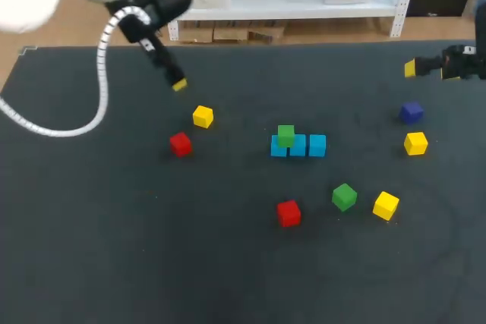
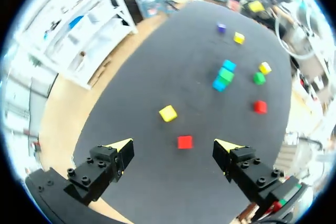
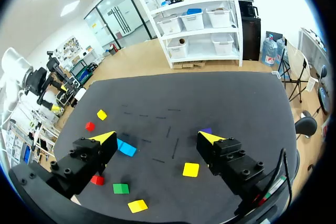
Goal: Place the blue cubes, place green cubes on the blue cubes, place the yellow cubes on the green cubes, then place the red cubes on the yellow cubes, and place purple cube on the red cubes.
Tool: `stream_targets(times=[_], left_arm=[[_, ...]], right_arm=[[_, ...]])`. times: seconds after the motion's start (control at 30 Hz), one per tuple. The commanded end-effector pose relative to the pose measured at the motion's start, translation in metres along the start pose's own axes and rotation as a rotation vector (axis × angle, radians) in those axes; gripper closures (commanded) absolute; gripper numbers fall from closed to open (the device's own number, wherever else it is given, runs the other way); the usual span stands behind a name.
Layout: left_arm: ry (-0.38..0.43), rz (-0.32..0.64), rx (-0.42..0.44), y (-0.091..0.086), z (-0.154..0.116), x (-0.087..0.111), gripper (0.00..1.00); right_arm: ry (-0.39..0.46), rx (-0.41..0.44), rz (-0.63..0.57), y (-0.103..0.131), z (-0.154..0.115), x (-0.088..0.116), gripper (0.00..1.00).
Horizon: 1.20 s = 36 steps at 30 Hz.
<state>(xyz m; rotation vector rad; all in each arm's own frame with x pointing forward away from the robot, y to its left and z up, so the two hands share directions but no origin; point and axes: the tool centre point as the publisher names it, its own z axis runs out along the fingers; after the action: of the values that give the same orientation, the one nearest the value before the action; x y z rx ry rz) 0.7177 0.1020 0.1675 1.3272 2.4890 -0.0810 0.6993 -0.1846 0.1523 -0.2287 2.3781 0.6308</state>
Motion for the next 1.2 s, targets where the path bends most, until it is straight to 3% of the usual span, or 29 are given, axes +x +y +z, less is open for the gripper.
stream_targets(times=[0.03,0.13,0.37,0.87,1.2], left_arm=[[-0.241,-0.146,-0.106,0.010,0.001,0.013,0.00],[-0.247,-0.160,-0.143,0.020,0.005,0.010,0.00],[-0.308,-0.197,-0.132,0.034,0.012,0.002,0.00],[-0.355,-0.270,-0.225,0.073,-0.015,0.010,0.00],[-0.372,-0.284,-0.206,0.073,-0.017,0.014,0.00]], right_arm=[[-0.001,-0.003,-0.001,-0.001,0.001,0.000,0.00],[-0.001,-0.003,-0.001,-0.001,0.001,0.000,0.00],[-0.001,-0.003,-0.001,-0.001,0.001,0.000,0.00],[-0.001,-0.003,-0.001,-0.001,0.001,0.000,0.00],[-0.001,-0.003,-0.001,-0.001,0.001,0.000,0.00]])
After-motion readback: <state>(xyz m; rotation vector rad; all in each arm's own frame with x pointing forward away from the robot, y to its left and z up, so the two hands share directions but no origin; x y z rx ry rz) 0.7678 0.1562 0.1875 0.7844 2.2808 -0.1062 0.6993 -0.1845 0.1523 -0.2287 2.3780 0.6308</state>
